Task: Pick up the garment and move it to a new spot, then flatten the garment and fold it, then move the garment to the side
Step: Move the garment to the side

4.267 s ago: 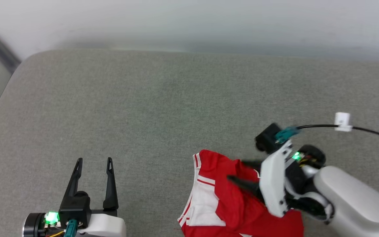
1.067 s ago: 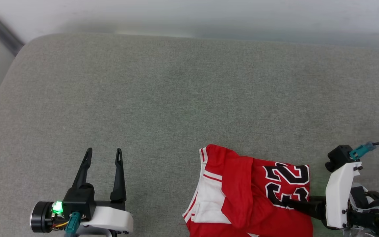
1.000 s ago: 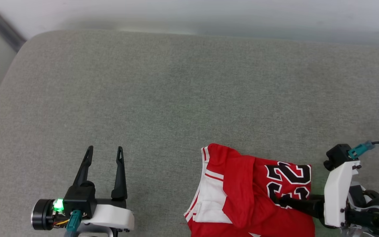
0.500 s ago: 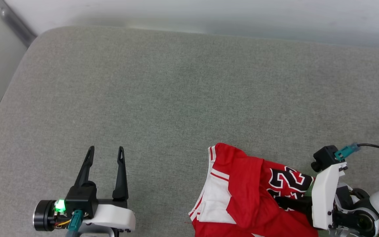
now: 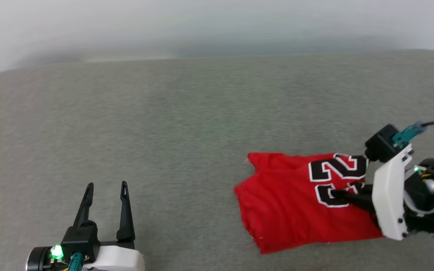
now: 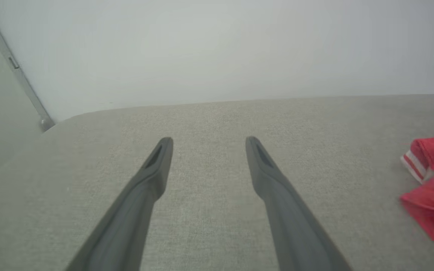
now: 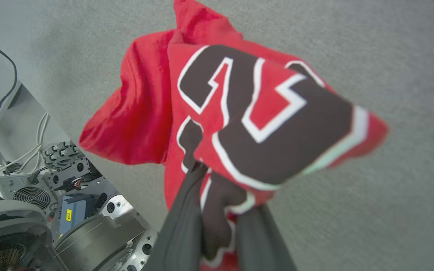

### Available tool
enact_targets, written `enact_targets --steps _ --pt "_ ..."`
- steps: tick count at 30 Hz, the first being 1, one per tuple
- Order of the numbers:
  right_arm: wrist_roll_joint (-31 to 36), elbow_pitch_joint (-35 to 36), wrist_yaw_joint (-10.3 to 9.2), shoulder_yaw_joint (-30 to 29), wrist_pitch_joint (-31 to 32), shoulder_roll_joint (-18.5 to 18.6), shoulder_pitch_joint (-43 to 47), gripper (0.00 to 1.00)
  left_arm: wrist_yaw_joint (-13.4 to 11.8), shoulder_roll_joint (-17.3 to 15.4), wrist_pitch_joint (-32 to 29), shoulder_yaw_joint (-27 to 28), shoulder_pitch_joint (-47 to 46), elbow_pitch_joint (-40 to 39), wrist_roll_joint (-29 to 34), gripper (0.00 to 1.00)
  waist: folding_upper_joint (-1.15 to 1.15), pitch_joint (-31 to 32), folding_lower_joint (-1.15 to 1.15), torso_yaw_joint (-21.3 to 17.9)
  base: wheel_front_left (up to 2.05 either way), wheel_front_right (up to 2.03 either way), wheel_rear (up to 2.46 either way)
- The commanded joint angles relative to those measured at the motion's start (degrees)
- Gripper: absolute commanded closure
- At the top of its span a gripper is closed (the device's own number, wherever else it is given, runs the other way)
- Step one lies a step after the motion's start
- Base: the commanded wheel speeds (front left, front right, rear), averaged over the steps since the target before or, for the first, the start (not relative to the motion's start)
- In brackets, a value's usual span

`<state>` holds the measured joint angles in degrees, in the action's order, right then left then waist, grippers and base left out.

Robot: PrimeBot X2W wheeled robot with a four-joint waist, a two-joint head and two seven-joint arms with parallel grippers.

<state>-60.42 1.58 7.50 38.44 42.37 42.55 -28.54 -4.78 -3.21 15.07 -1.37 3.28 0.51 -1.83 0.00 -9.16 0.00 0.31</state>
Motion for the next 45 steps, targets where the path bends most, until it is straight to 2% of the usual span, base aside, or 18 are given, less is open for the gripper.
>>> enact_targets --steps 1,5,9,13,23,32,39,40,41,43,44,45 --pt "-0.03 0.74 -0.03 -0.17 0.31 1.50 -1.38 1.00 -0.09 0.03 0.13 0.20 0.00 -0.37 0.06 0.00 0.00 -0.13 0.00 -5.74 0.00 0.00 0.00" --pt "0.60 0.92 -0.02 -1.09 -0.36 4.40 -3.14 1.00 0.21 -0.19 0.13 0.40 -1.08 -0.86 0.76 0.00 0.00 -1.76 0.00 -9.62 0.00 0.00 0.00" --pt "2.15 -1.64 -0.02 -2.83 -2.12 7.03 -4.43 1.00 0.55 -0.88 0.13 0.66 -2.24 -1.39 1.30 0.00 0.00 -4.30 0.00 -11.67 0.00 0.00 0.00" --pt "5.28 -6.55 -0.03 -4.28 -4.30 9.95 -5.93 1.00 0.86 -1.54 0.13 0.66 -3.79 -2.18 1.73 0.00 0.00 -7.57 0.00 -12.22 0.00 0.00 0.00" --pt "12.27 -22.67 -0.03 -9.72 -9.16 13.86 -12.08 1.00 1.28 -4.48 0.13 0.88 -7.99 -4.98 2.41 0.00 0.00 -18.40 0.00 -11.08 0.00 0.00 0.00" --pt "17.25 -35.79 -0.04 -18.24 -12.80 10.72 -18.03 1.00 1.25 -6.74 0.12 1.65 -10.71 -7.98 2.29 0.00 0.00 -25.89 0.00 -10.72 0.00 0.00 0.00" --pt "22.66 -41.27 -0.04 -21.68 -15.71 7.04 -19.98 1.00 0.64 -7.19 -0.06 1.54 -11.22 -7.48 2.22 0.00 0.00 -26.47 0.00 -10.60 0.00 0.00 0.00" --pt "23.06 -41.88 -0.03 -21.76 -15.51 5.95 -19.67 0.56 0.54 -7.02 -0.06 1.46 -11.11 -7.38 2.13 0.00 0.00 -25.98 0.00 -10.56 0.00 0.00 0.00" --pt "23.45 -42.54 -0.03 -22.01 -15.27 5.10 -19.42 0.00 0.32 -6.82 -0.06 1.43 -10.83 -7.30 2.00 0.00 0.00 -25.29 0.00 -10.53 0.00 0.00 0.00" --pt "25.66 -43.44 -0.04 -22.92 -16.86 5.23 -19.63 0.00 0.13 -6.38 -0.05 1.26 -10.07 -7.18 1.74 0.00 0.00 -23.69 0.00 -10.40 0.00 0.00 0.00" --pt "30.07 -43.30 -0.04 -23.96 -21.07 5.88 -20.13 0.00 -0.23 -5.68 0.04 0.90 -8.94 -6.92 1.41 0.00 0.00 -20.60 0.00 -9.97 0.00 0.00 0.00" --pt "30.87 -42.88 -0.03 -24.61 -22.89 5.43 -20.36 0.00 -0.31 -5.45 0.07 0.81 -8.69 -6.77 1.25 0.00 0.00 -19.39 0.00 -9.84 0.00 0.00 0.00"
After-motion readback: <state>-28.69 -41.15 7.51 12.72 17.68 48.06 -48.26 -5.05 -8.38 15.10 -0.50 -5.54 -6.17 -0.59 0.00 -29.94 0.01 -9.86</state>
